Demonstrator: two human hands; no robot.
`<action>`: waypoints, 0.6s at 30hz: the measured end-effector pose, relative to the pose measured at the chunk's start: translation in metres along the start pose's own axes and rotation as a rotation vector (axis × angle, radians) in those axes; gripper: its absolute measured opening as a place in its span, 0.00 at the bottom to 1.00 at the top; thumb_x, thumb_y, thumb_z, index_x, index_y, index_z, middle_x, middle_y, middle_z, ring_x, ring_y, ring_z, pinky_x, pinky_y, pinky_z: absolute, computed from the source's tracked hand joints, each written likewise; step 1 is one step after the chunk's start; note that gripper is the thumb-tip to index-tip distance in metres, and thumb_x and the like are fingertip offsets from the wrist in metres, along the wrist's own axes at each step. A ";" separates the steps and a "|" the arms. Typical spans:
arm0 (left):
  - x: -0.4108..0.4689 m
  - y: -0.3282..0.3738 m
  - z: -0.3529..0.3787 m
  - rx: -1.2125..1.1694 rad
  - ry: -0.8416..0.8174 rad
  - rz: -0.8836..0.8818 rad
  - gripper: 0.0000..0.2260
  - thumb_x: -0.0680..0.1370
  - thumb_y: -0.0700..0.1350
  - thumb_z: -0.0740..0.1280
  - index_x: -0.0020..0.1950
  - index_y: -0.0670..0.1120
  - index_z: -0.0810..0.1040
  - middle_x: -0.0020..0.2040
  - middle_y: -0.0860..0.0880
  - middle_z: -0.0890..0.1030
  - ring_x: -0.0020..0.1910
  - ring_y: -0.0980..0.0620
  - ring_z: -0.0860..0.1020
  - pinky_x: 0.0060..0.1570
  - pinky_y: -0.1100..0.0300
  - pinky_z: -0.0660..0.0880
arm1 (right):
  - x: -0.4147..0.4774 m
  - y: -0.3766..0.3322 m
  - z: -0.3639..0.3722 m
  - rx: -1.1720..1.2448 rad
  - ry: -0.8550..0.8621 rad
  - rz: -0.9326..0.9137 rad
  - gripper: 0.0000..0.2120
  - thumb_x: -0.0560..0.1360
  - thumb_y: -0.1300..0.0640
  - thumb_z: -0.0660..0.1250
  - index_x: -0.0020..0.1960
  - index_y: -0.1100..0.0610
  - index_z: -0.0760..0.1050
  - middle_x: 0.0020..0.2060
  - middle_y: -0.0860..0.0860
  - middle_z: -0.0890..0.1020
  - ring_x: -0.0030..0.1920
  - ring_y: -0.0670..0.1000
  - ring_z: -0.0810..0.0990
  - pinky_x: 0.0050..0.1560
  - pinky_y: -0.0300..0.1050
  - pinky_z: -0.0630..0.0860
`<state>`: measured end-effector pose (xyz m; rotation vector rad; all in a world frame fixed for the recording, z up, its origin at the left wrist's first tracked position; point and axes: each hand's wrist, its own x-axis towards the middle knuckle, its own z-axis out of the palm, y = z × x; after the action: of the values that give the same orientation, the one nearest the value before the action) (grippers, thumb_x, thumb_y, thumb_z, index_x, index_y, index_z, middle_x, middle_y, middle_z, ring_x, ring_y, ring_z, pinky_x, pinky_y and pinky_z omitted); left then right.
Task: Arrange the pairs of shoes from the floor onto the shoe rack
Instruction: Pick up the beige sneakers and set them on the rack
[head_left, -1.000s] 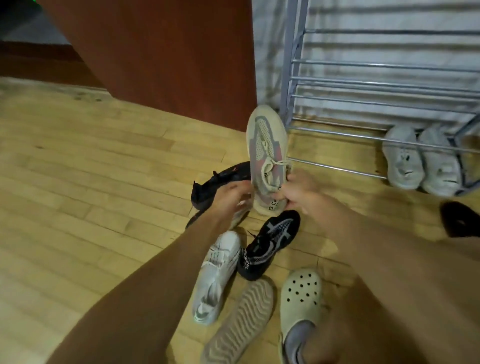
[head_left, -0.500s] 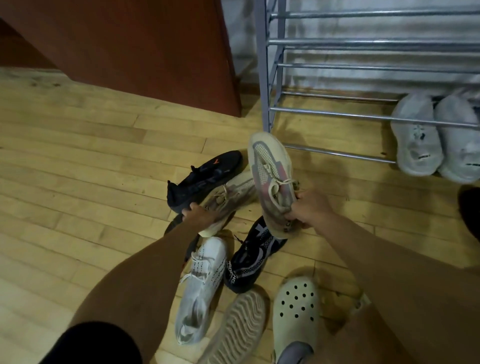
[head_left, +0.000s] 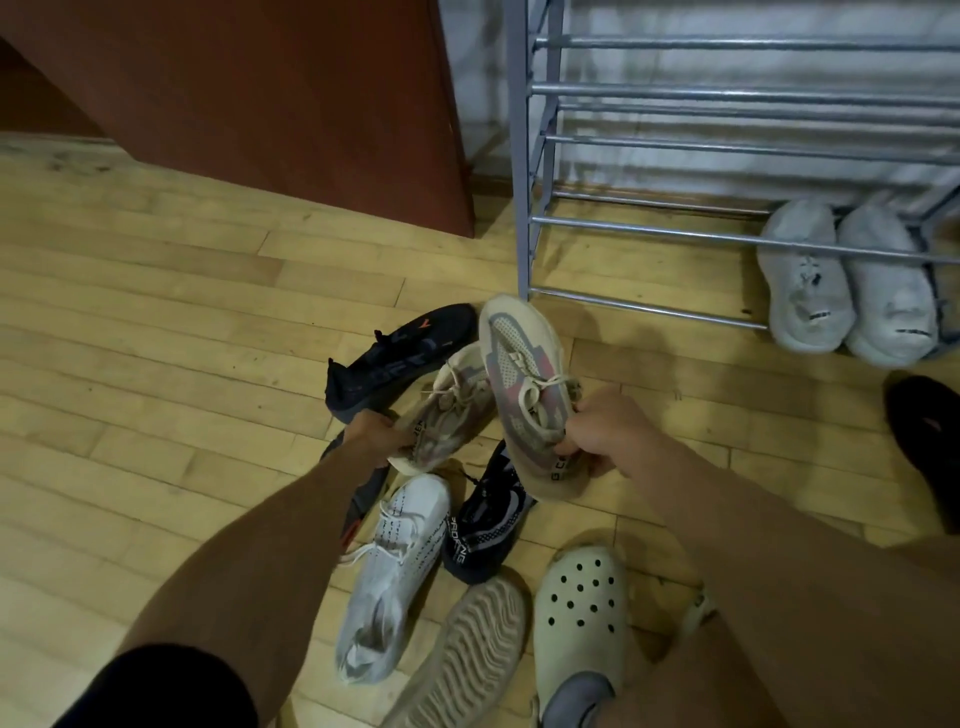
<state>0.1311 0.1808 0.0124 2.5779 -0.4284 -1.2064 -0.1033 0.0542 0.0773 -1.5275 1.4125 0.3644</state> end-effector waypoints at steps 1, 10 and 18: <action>-0.006 0.003 -0.001 -0.011 -0.023 0.007 0.10 0.72 0.43 0.72 0.40 0.38 0.75 0.35 0.43 0.77 0.30 0.47 0.76 0.27 0.60 0.73 | -0.003 0.003 0.001 0.029 0.019 0.016 0.16 0.69 0.60 0.75 0.55 0.63 0.79 0.48 0.60 0.84 0.45 0.59 0.84 0.47 0.55 0.83; -0.079 0.055 -0.015 -0.324 -0.174 0.024 0.16 0.69 0.40 0.76 0.48 0.32 0.75 0.39 0.38 0.80 0.32 0.44 0.80 0.25 0.51 0.80 | -0.047 -0.001 -0.038 0.026 0.136 -0.019 0.18 0.66 0.61 0.76 0.54 0.61 0.80 0.50 0.59 0.83 0.48 0.59 0.83 0.50 0.54 0.82; -0.119 0.086 -0.012 -0.429 -0.286 0.097 0.14 0.73 0.34 0.69 0.58 0.34 0.74 0.60 0.35 0.76 0.54 0.37 0.79 0.45 0.43 0.80 | -0.094 0.027 -0.116 0.045 0.055 0.106 0.21 0.72 0.72 0.70 0.64 0.71 0.71 0.63 0.68 0.75 0.54 0.63 0.80 0.38 0.50 0.83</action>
<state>0.0545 0.1468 0.1342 2.0136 -0.3053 -1.4546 -0.1975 0.0216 0.1918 -1.4396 1.5391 0.3545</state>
